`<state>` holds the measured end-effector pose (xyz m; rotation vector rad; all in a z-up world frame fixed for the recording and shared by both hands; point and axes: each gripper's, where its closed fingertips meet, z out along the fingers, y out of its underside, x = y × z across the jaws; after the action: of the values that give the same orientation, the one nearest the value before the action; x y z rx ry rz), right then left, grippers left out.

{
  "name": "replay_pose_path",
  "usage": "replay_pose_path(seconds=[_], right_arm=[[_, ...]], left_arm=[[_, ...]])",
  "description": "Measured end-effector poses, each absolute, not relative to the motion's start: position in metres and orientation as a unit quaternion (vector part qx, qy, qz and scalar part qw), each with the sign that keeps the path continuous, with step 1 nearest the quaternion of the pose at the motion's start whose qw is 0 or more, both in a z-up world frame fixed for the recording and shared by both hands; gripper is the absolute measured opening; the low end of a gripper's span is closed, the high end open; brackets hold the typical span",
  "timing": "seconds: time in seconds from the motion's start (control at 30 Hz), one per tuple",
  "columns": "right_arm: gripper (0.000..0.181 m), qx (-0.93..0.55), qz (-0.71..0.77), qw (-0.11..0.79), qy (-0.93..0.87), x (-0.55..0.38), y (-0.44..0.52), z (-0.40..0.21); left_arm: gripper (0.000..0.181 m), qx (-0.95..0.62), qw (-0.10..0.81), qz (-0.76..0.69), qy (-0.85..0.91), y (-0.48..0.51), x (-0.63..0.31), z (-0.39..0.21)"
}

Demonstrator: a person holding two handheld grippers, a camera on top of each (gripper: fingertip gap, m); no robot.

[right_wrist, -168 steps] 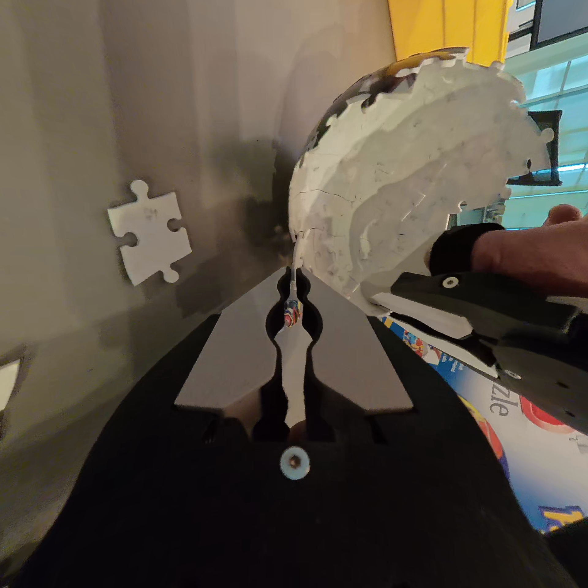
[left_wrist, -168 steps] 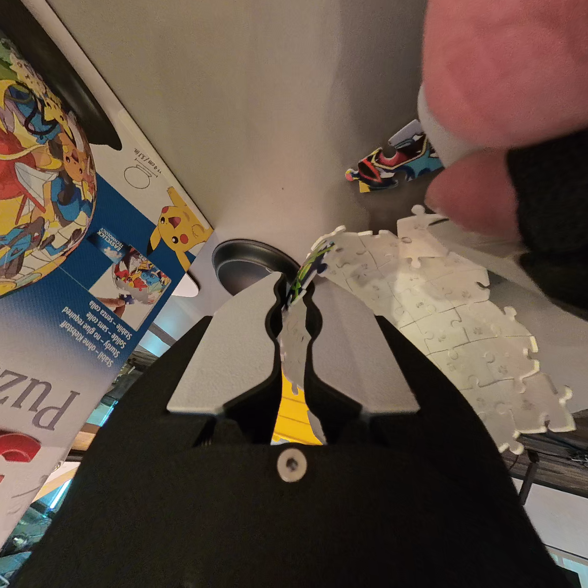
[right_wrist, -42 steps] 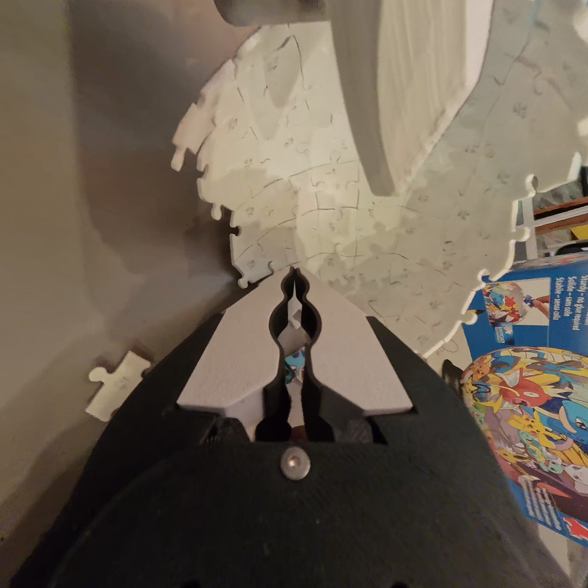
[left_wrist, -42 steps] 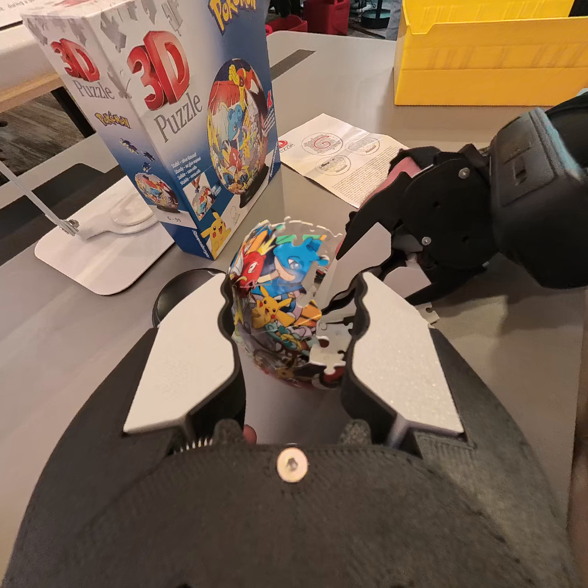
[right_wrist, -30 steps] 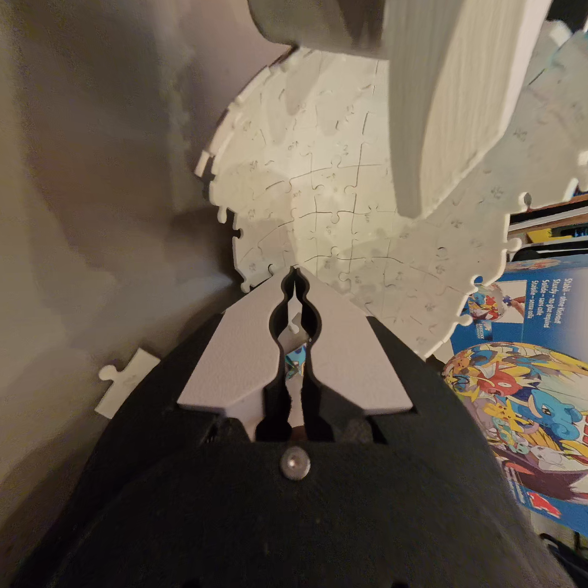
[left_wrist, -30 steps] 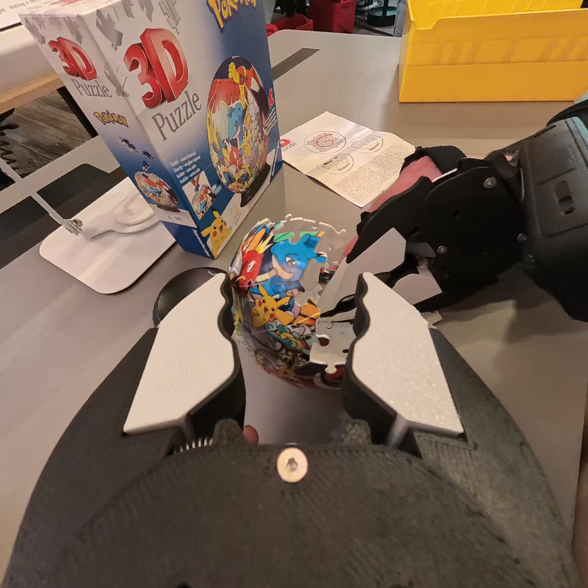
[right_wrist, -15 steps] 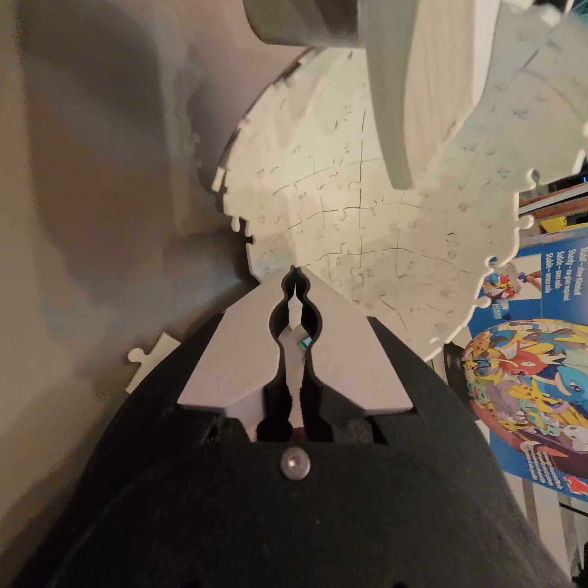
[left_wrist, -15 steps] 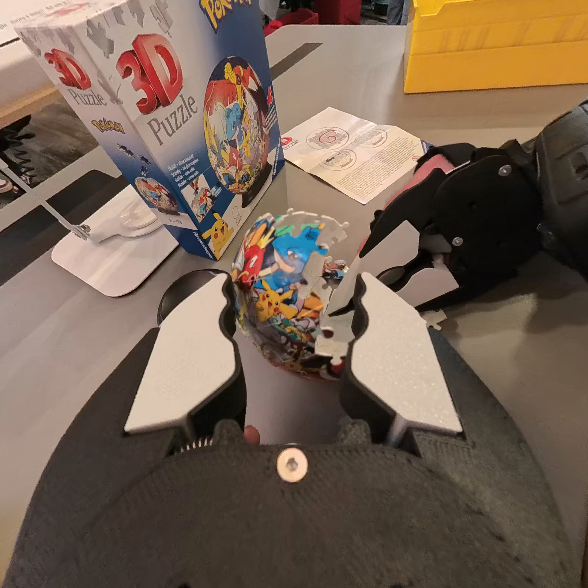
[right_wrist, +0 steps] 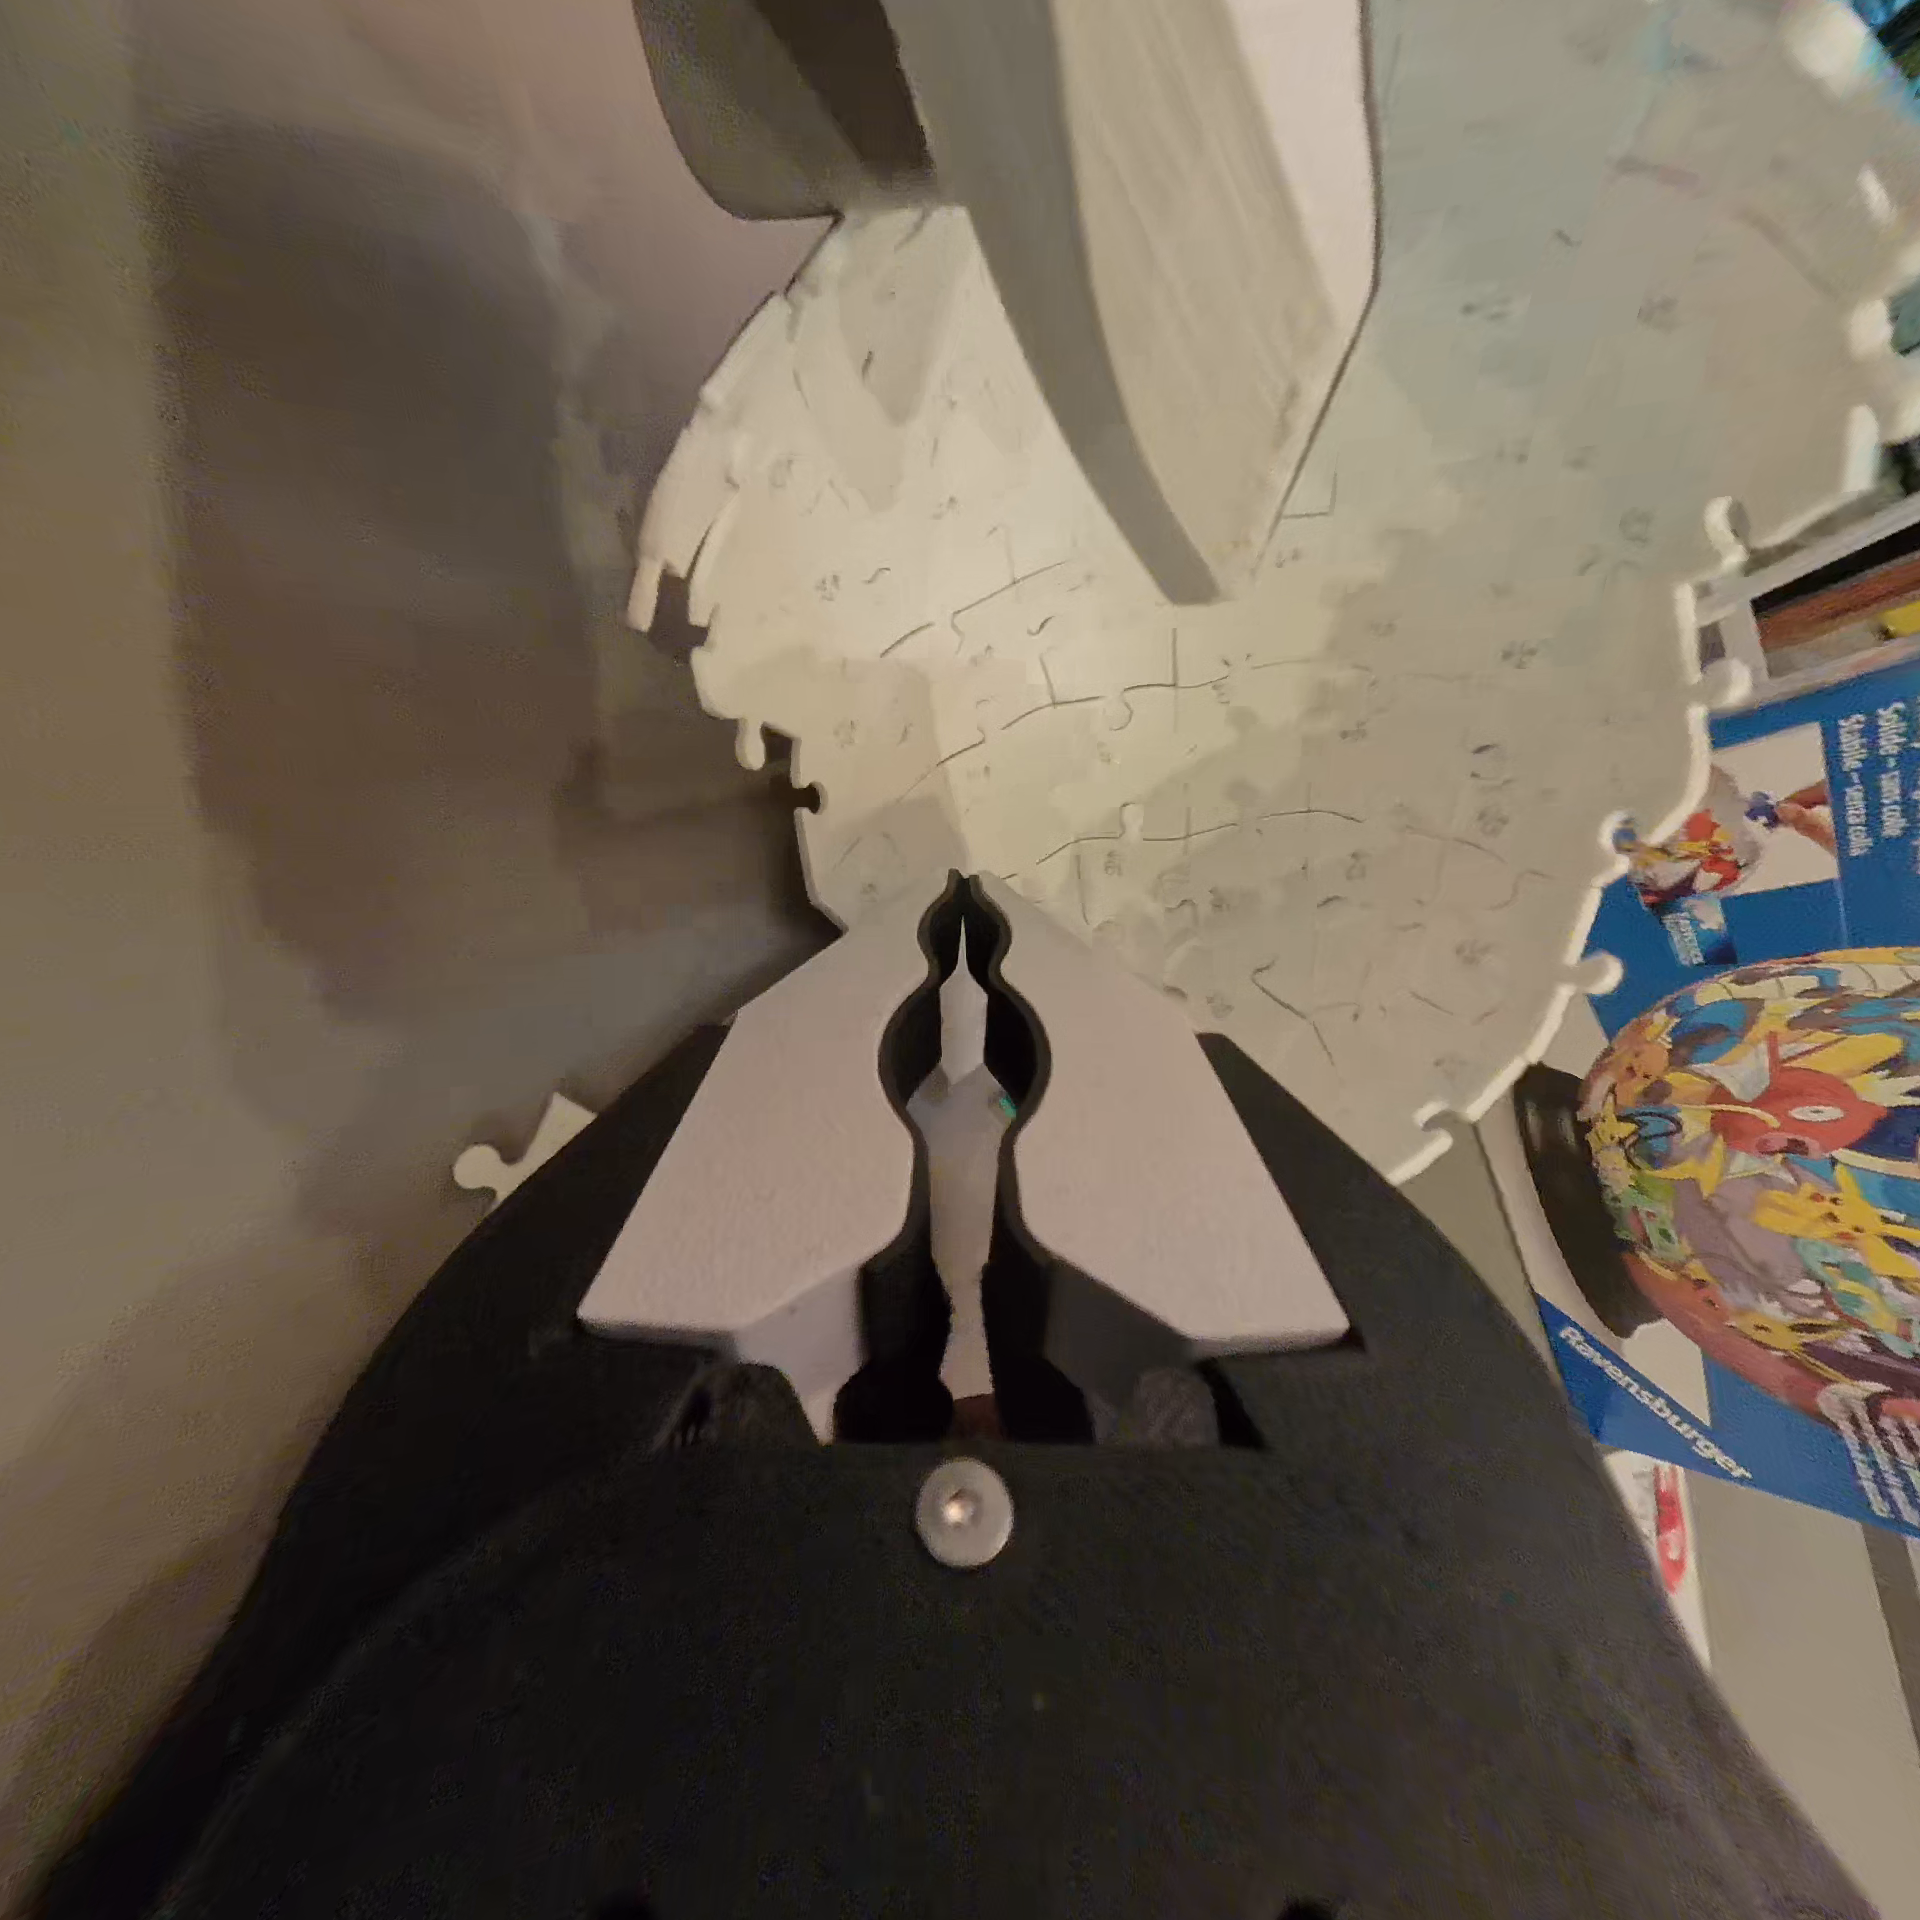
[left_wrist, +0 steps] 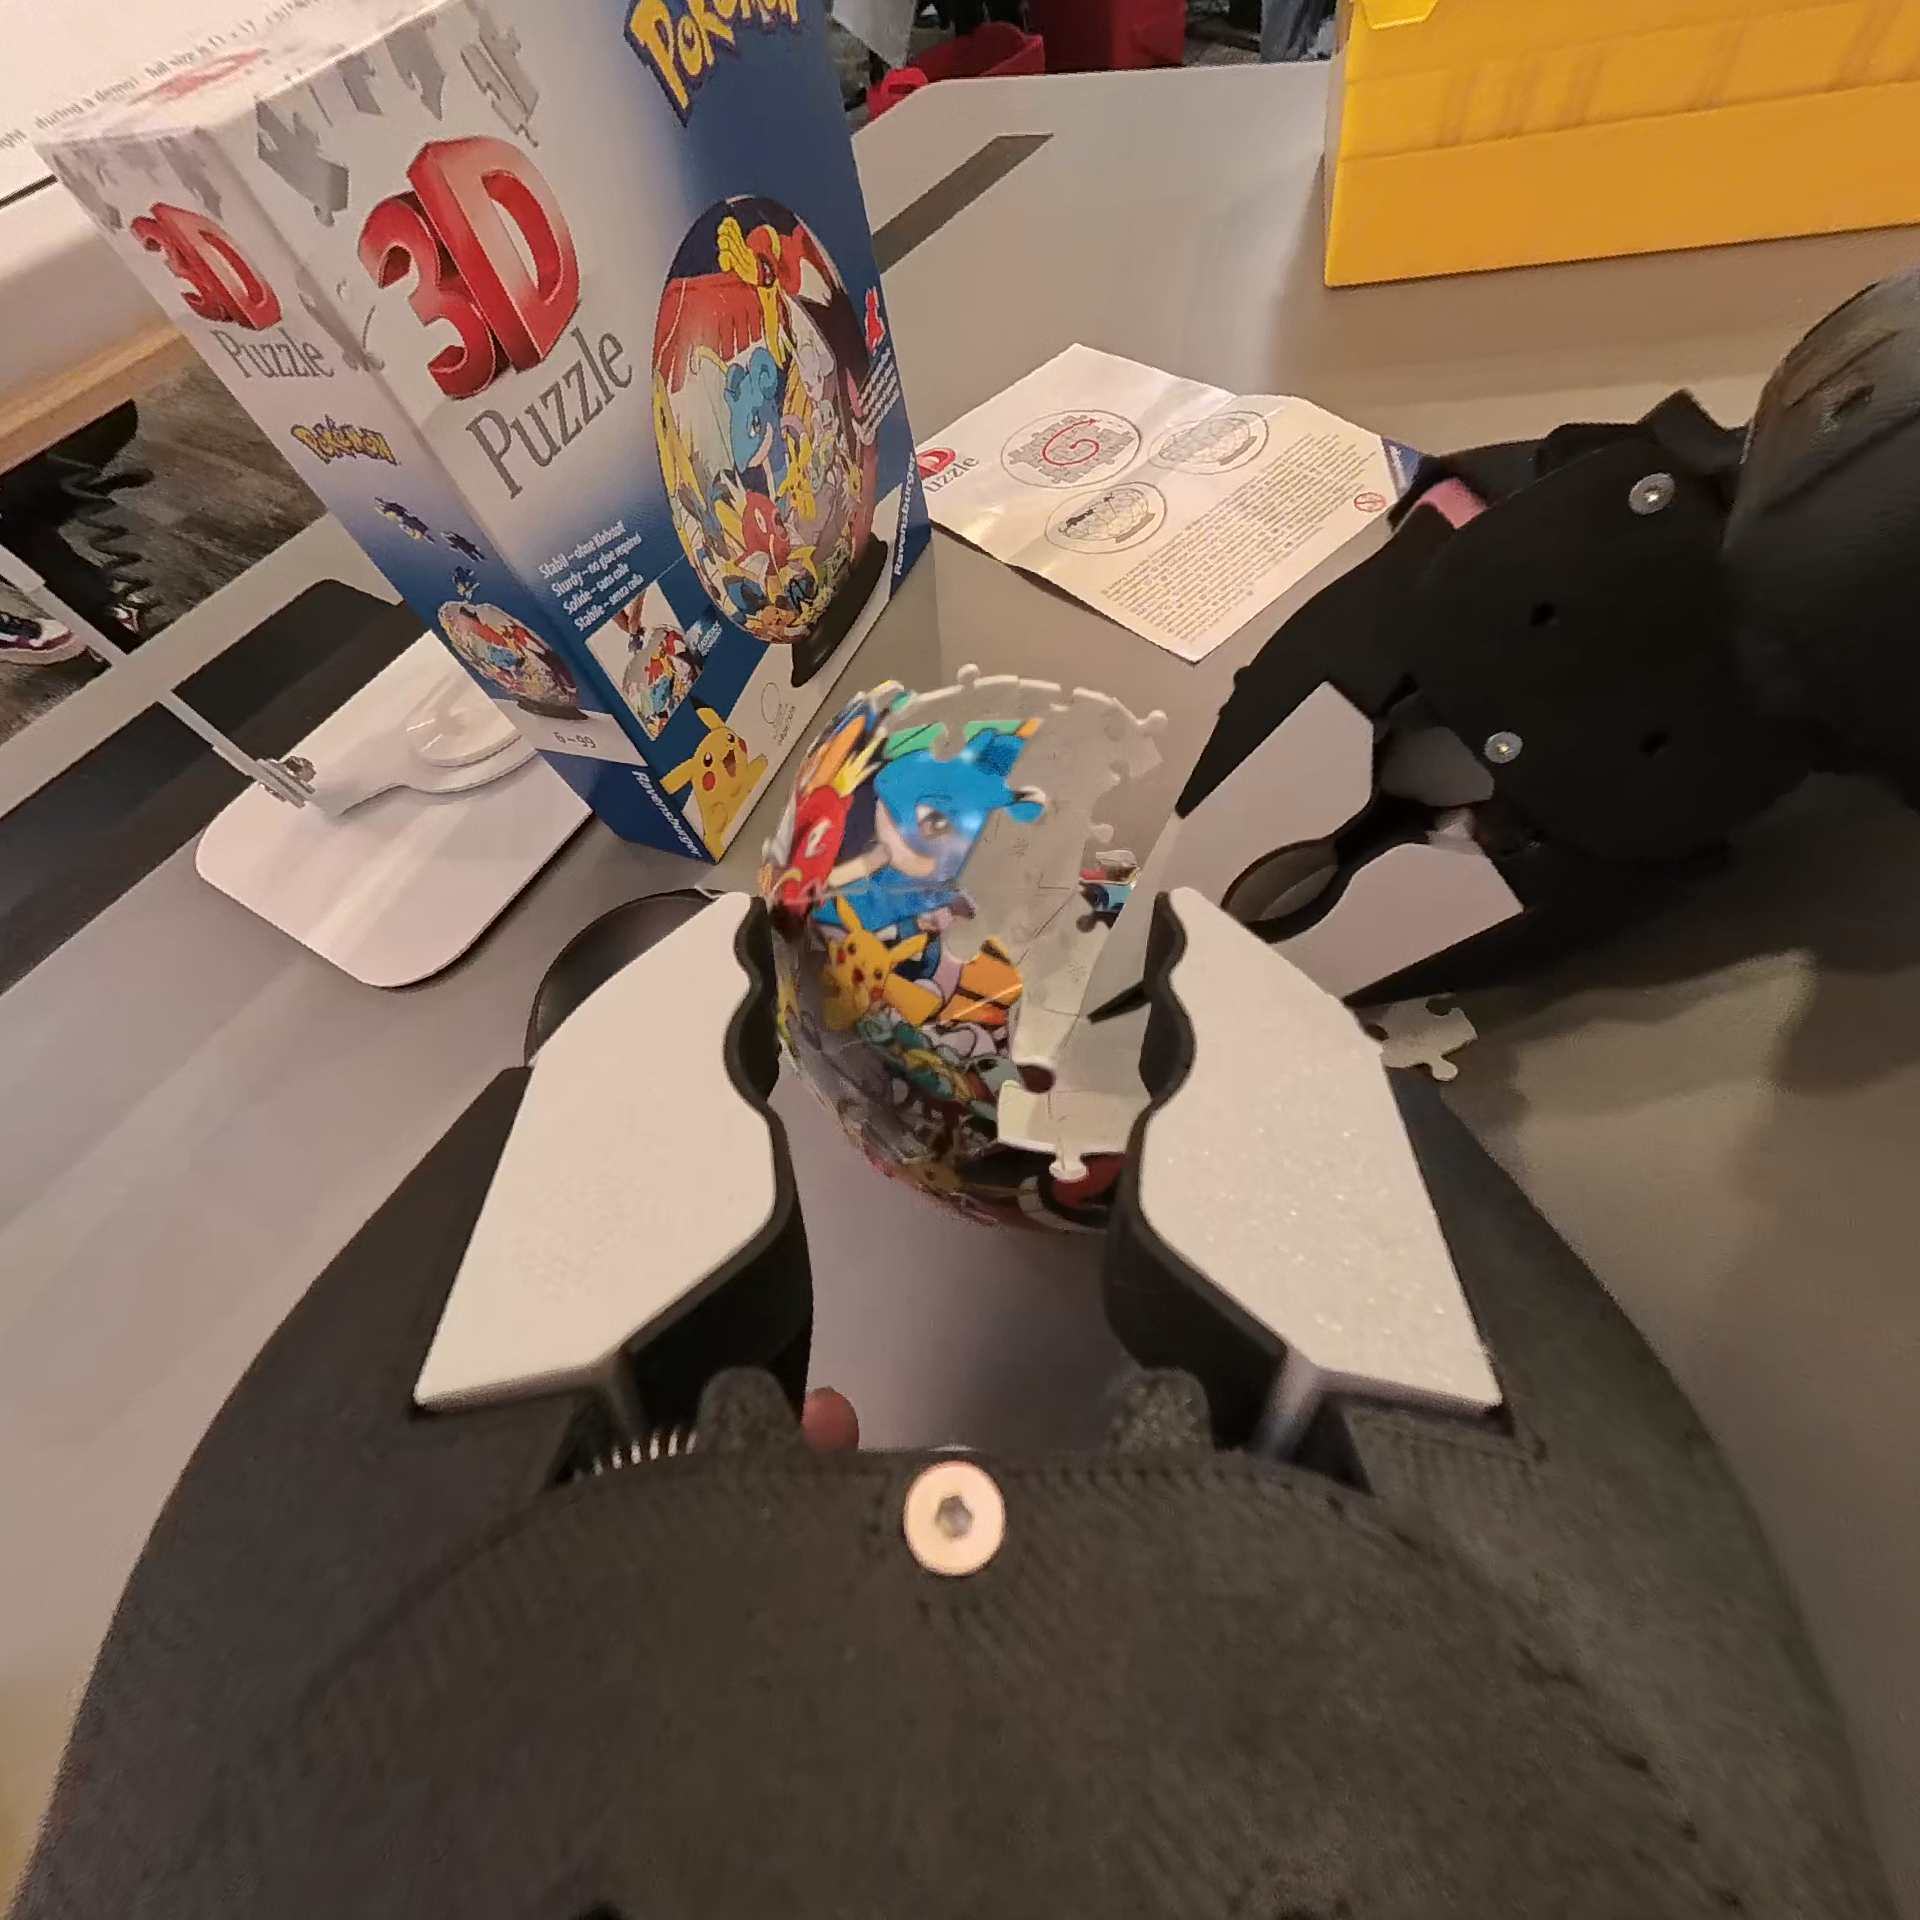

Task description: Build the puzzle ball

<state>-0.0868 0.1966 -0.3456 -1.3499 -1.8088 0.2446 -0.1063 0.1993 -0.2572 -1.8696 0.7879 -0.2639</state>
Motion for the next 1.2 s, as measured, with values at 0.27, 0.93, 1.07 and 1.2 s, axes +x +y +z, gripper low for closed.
replay_pose_path(seconds=[0.27, 0.93, 1.07, 1.2], right_arm=[[0.0, -0.544, 0.083, 0.431, -0.715, -0.07, 0.199, -0.337], [0.034, -0.794, 0.329, 0.262, -0.439, -0.022, 0.19, -0.322], [0.031, -0.816, 0.369, 0.235, -0.378, -0.032, 0.195, -0.326], [0.027, -0.828, 0.382, 0.211, -0.351, -0.035, 0.196, -0.334]], left_arm=[[0.068, -0.778, 0.524, -0.106, 0.331, 0.2, -0.103, -0.257], [0.068, -0.78, 0.523, -0.105, 0.326, 0.195, -0.097, -0.26], [0.068, -0.783, 0.524, -0.107, 0.317, 0.192, -0.098, -0.26], [0.067, -0.785, 0.527, -0.108, 0.308, 0.189, -0.098, -0.261]])
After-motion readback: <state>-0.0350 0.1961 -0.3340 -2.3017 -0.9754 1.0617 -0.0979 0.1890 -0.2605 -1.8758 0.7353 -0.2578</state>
